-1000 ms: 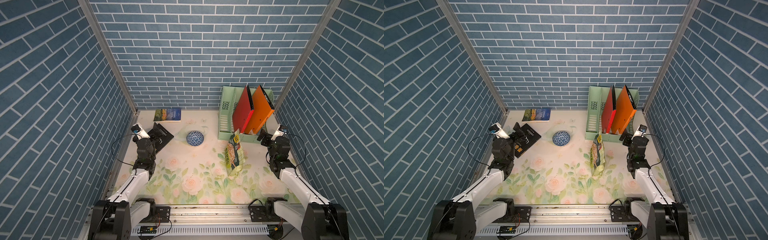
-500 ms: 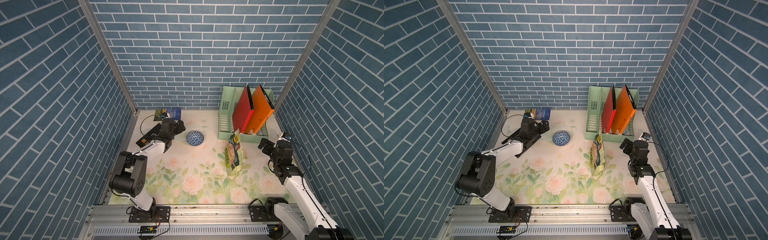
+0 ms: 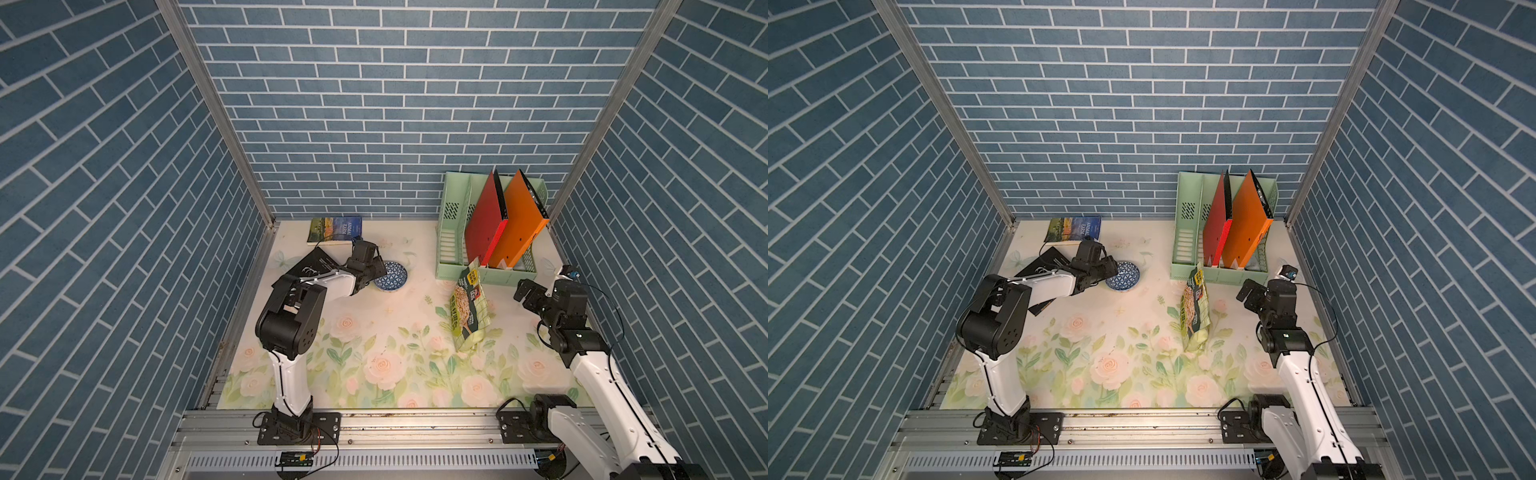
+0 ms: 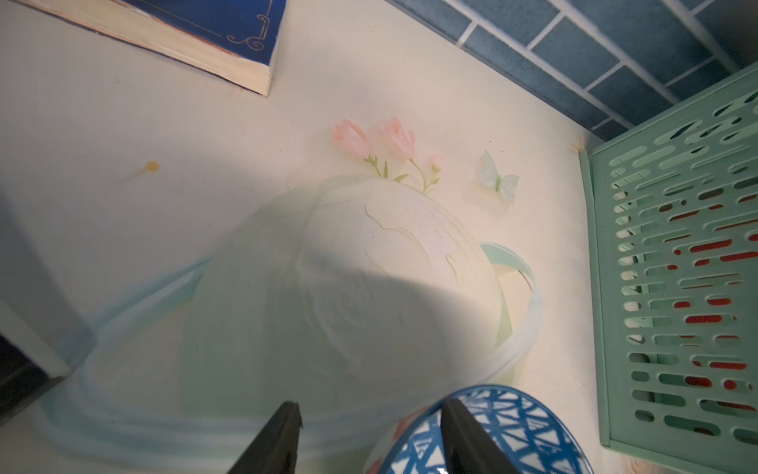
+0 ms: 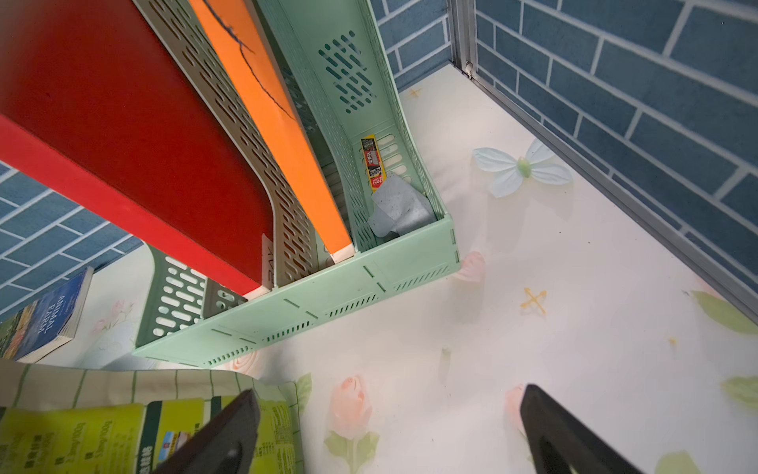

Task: Pour the oats into the breakfast bowl
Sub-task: Pick up the bowl from the center of the board.

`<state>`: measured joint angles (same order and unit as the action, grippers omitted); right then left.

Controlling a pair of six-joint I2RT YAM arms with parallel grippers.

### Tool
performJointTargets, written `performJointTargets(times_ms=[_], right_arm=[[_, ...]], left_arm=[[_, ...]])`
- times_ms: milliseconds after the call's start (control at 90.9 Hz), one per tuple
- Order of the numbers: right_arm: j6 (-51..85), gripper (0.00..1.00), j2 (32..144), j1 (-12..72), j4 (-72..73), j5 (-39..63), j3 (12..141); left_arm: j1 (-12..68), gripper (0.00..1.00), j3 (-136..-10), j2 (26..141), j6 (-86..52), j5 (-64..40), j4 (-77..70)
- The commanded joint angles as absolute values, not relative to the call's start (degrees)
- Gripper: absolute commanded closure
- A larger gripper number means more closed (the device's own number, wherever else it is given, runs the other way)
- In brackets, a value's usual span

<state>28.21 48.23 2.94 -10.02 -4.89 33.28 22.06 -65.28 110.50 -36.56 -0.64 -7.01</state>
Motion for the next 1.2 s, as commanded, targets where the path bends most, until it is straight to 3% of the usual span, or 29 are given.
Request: performJointTargets(times_ms=[0,220,440,528,704,913,1188], right_arm=[[27.25,0.0,48.72,2.81,-11.43,-4.24,34.76],[27.33,0.0,49.62,2.85,-11.08,-3.83,34.48],[27.26,0.0,50.14,2.9,-11.07,-2.7,34.43],[26.63,0.0,50.53,2.9,-11.43,-1.58,34.88],[25.27,0.0,52.14,2.88,-13.74,-0.03,36.48],[22.86,0.0,53.11,3.05,-16.77,3.99,38.7],[20.57,0.0,52.21,4.06,-21.47,8.09,42.47]], left_arm=[[22.67,0.47,-63.61,111.27,-37.06,0.32,-5.21],[23.25,0.54,-62.34,109.94,-37.52,0.11,-4.86],[23.99,0.72,-60.62,108.89,-37.4,0.44,-4.46],[23.96,0.88,-60.6,108.62,-37.43,0.12,-3.49],[24.01,1.0,-60.52,105.95,-37.14,-0.49,-1.26],[24.64,1.0,-56.82,96.06,-37.15,-3.24,1.55],[32.05,1.0,-38.74,78.57,-46.8,-8.13,-0.52]])
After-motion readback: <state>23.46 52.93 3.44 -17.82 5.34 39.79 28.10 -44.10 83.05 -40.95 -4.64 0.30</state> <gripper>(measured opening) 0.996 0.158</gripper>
